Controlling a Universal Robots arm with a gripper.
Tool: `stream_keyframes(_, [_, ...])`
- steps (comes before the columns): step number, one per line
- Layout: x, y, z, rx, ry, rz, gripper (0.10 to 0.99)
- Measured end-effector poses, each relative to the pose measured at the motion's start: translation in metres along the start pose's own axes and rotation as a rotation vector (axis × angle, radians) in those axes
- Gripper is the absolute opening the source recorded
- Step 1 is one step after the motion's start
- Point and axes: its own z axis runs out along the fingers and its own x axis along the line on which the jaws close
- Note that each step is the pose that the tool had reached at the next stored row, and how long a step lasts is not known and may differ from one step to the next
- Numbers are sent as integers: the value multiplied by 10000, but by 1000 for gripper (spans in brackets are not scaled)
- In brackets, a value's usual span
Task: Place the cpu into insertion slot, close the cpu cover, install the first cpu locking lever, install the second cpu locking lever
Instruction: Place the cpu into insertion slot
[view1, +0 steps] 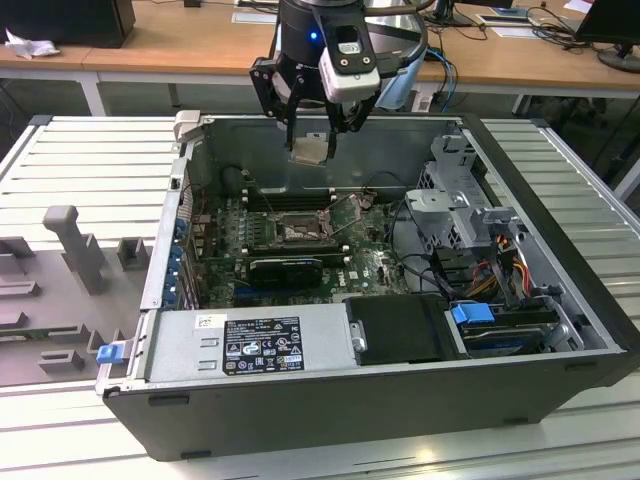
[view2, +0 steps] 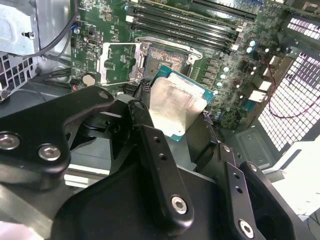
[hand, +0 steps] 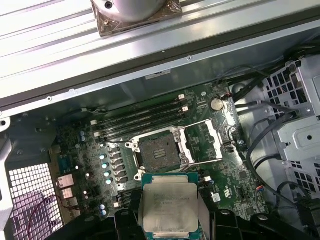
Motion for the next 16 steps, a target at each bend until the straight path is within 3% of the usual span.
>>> stream_keyframes(16, [0, 0, 0, -11, -46, 519, 529])
